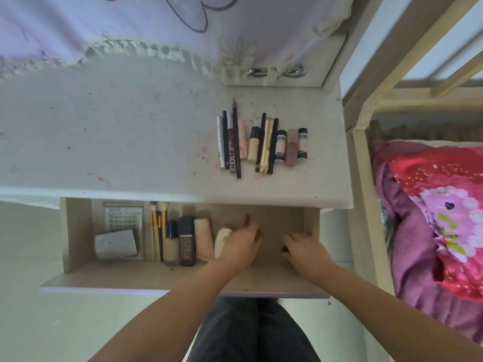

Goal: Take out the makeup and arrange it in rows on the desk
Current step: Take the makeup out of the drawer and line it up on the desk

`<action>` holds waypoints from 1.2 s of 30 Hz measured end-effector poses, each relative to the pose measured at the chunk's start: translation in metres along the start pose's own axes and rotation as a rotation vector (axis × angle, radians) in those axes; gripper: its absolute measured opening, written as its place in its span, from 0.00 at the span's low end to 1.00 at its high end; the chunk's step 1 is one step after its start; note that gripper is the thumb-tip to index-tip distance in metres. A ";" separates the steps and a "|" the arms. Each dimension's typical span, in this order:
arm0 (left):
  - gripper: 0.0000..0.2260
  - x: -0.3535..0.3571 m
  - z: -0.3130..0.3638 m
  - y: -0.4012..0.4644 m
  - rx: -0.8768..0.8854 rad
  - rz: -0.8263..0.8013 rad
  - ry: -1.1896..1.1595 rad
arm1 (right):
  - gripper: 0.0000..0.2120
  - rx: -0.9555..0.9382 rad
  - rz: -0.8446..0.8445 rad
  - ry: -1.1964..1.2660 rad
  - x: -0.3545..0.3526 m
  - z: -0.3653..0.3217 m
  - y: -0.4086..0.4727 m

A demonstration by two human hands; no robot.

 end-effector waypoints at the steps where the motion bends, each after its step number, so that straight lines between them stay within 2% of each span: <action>1: 0.12 -0.007 0.009 -0.005 0.035 0.020 -0.064 | 0.11 -0.001 0.036 0.071 -0.008 0.001 -0.004; 5: 0.04 -0.075 0.041 -0.048 0.206 0.139 -0.368 | 0.05 -0.055 0.133 0.428 -0.072 0.006 -0.027; 7: 0.05 -0.130 0.042 -0.067 0.229 0.189 -0.517 | 0.03 -0.030 0.194 0.621 -0.124 0.024 -0.039; 10: 0.03 -0.220 0.018 -0.068 0.165 0.422 -0.614 | 0.05 0.049 0.347 0.833 -0.193 0.068 -0.036; 13: 0.02 -0.276 -0.010 -0.036 0.066 0.578 -0.537 | 0.06 0.131 0.430 0.797 -0.227 0.105 -0.005; 16: 0.03 -0.281 -0.028 0.008 -0.029 0.560 -0.491 | 0.08 0.194 0.338 0.704 -0.219 0.126 0.036; 18: 0.02 -0.274 -0.031 0.030 -0.073 0.533 -0.462 | 0.09 0.192 0.335 0.697 -0.211 0.132 0.055; 24: 0.10 -0.257 -0.027 0.049 -0.077 0.523 -0.468 | 0.11 0.189 0.453 0.736 -0.205 0.124 0.064; 26: 0.12 -0.252 -0.028 0.041 -0.085 0.519 -0.440 | 0.13 0.242 0.548 0.665 -0.207 0.114 0.048; 29: 0.05 -0.240 -0.023 0.002 0.009 0.649 -0.300 | 0.11 0.207 0.737 0.660 -0.197 0.071 -0.004; 31: 0.04 -0.201 -0.021 -0.031 0.064 0.613 -0.308 | 0.09 0.073 0.617 0.743 -0.155 0.018 -0.028; 33: 0.04 -0.134 -0.025 -0.052 0.068 0.388 -0.280 | 0.09 -0.025 0.353 0.691 -0.094 -0.033 -0.026; 34: 0.05 -0.099 -0.030 -0.057 0.078 0.293 -0.201 | 0.12 -0.048 0.230 0.640 -0.065 -0.050 -0.016; 36: 0.12 -0.045 -0.046 -0.050 0.109 0.196 -0.055 | 0.19 0.016 0.051 0.542 -0.023 -0.058 0.016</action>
Point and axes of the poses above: each hand's wrist, its own y-axis towards the middle knuckle, its own x-axis out of the palm, z = x × y, the point moved 7 cm from there along y, towards the middle knuckle, and after that the axes turned 7 degrees about -z, right-handed, at the moved point
